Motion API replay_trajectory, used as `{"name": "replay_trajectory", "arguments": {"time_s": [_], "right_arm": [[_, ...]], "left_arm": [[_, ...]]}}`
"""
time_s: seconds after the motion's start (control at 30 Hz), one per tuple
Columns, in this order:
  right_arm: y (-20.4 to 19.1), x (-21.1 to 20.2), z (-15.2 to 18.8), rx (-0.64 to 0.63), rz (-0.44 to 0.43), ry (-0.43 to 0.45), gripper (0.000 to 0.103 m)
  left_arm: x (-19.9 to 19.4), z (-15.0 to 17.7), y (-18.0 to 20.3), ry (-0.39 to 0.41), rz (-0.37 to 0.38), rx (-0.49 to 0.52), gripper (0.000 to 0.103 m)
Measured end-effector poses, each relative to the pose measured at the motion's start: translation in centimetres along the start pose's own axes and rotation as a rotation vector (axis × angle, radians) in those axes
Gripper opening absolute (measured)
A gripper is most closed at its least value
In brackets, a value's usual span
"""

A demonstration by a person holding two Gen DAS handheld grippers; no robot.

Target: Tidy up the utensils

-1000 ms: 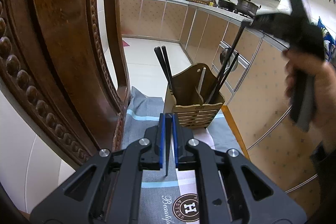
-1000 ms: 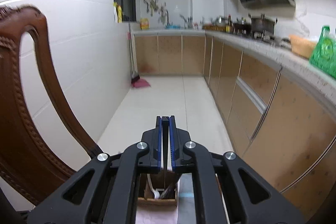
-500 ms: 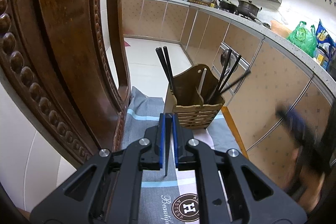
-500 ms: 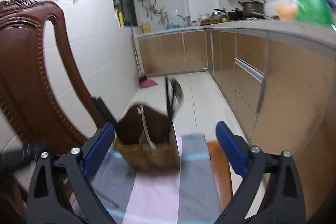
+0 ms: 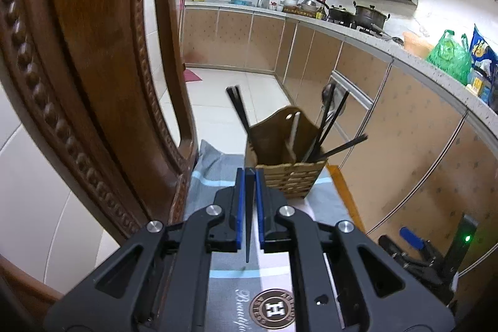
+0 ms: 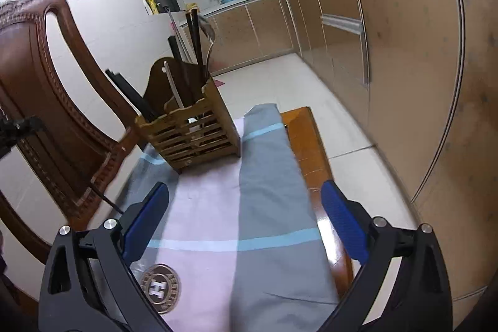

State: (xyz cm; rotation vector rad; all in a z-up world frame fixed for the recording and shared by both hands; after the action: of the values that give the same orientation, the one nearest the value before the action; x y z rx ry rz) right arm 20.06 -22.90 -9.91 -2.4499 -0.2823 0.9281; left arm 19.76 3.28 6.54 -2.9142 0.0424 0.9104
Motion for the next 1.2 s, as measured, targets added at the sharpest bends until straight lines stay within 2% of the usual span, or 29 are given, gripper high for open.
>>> {"name": "replay_trajectory", "arguments": {"time_s": [0.17, 0.33, 0.5, 0.63, 0.87, 1.0, 1.13, 1.17, 1.2], "right_arm": [[-0.3, -1.0, -0.4, -0.05, -0.006, 0.018, 0.096], [0.6, -1.3, -0.9, -0.044, -0.001, 0.018, 0.096], [1.0, -0.9, -1.1, -0.041, -0.003, 0.0, 0.096], [1.2, -0.5, -1.2, -0.039, -0.005, -0.009, 0.096], [1.2, 0.5, -1.3, -0.041, 0.004, -0.025, 0.096], [1.0, 0.7, -1.3, -0.052, 0.005, -0.023, 0.096], [0.9, 1.2, -1.0, -0.059, 0.01, -0.038, 0.096], [0.8, 1.3, -1.0, -0.06, 0.009, -0.04, 0.096], [0.6, 1.3, -1.0, -0.063, 0.008, -0.041, 0.096]], "left_arm": [[-1.8, -4.3, 1.2, 0.045, -0.008, 0.024, 0.007], [-2.6, -10.6, 1.4, 0.103, -0.01, 0.035, 0.007], [-1.1, -15.5, 0.9, 0.118, -0.053, 0.053, 0.007], [2.0, -17.6, 0.7, 0.097, -0.045, 0.043, 0.007], [9.3, -16.6, 0.4, 0.012, -0.009, 0.001, 0.007], [14.0, -13.3, -0.1, -0.076, 0.016, -0.036, 0.007], [17.5, -8.9, 0.1, -0.175, 0.034, -0.022, 0.007], [18.1, -7.5, 0.2, -0.203, 0.035, -0.01, 0.01], [18.2, -6.7, 0.2, -0.216, 0.032, -0.004, 0.028]]}}
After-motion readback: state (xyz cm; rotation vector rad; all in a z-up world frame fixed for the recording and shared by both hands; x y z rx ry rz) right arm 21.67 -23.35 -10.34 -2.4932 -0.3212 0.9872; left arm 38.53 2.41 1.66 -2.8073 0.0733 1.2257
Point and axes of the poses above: each gripper's, at about its wrist camera, not at the fingertips, and x roughly the way its jaws point, y to its right, z to its underside, the point moved 9 cm from there along x, roughly the way its jaws point, and after that the axes turned 15 degrees about x, right-handed, at the moved point
